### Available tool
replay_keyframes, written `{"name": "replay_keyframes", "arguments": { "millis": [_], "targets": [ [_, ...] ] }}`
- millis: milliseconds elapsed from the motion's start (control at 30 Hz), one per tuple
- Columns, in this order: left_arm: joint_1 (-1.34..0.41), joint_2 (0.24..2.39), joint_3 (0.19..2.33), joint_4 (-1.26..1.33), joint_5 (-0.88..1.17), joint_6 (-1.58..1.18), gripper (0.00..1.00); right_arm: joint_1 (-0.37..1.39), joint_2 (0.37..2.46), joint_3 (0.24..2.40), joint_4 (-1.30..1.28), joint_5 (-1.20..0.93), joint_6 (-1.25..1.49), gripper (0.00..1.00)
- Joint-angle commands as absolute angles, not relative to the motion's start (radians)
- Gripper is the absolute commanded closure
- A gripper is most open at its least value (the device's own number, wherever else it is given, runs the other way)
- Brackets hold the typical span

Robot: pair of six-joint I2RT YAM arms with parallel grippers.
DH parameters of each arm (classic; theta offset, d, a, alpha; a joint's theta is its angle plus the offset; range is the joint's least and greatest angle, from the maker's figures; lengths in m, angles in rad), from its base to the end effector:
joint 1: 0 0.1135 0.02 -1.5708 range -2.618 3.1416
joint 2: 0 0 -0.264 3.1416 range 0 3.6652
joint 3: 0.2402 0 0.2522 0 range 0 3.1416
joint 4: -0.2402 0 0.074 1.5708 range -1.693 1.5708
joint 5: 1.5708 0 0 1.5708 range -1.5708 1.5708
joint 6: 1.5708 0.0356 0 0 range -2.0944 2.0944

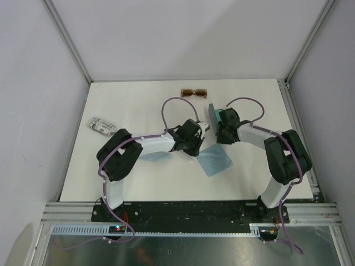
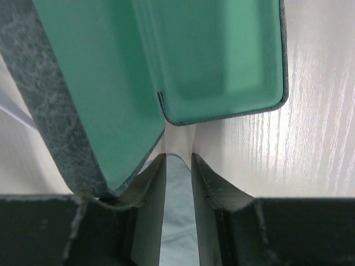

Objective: Organize the sunglasses
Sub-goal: Pick up the corner of the glasses cleaning cloth from the center of the board.

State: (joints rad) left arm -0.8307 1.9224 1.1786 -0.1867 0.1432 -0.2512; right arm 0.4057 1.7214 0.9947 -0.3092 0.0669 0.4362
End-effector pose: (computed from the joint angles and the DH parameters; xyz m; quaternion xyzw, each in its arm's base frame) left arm 0.2640 -0.2966 0.1520 0.2921 0.9009 -0.2199 0.2341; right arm 0.3118 0.1314 0.1624 0.0235 0.9637 0.0785 0.2542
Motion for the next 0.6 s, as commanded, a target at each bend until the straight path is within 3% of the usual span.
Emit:
{"name": "replay_keyframes", "arguments": {
  "millis": [0, 267, 567],
  "targets": [
    [-0.830, 1.924, 1.196, -0.238, 0.141, -0.217, 1.00, 0.414, 1.763, 1.026, -0.277, 0.090, 0.445, 0.71],
    [-0.831, 1.927, 1.199, -0.238, 0.138, -0.213, 1.00, 0.435, 1.802, 1.026, -0.304, 0.107, 0.448, 0.78],
    [-0.830, 1.924, 1.201, -0.239, 0.136, -0.213, 1.00, 0.479, 1.782, 1.024, -0.375, 0.182, 0.443, 0.77]
  ]
}}
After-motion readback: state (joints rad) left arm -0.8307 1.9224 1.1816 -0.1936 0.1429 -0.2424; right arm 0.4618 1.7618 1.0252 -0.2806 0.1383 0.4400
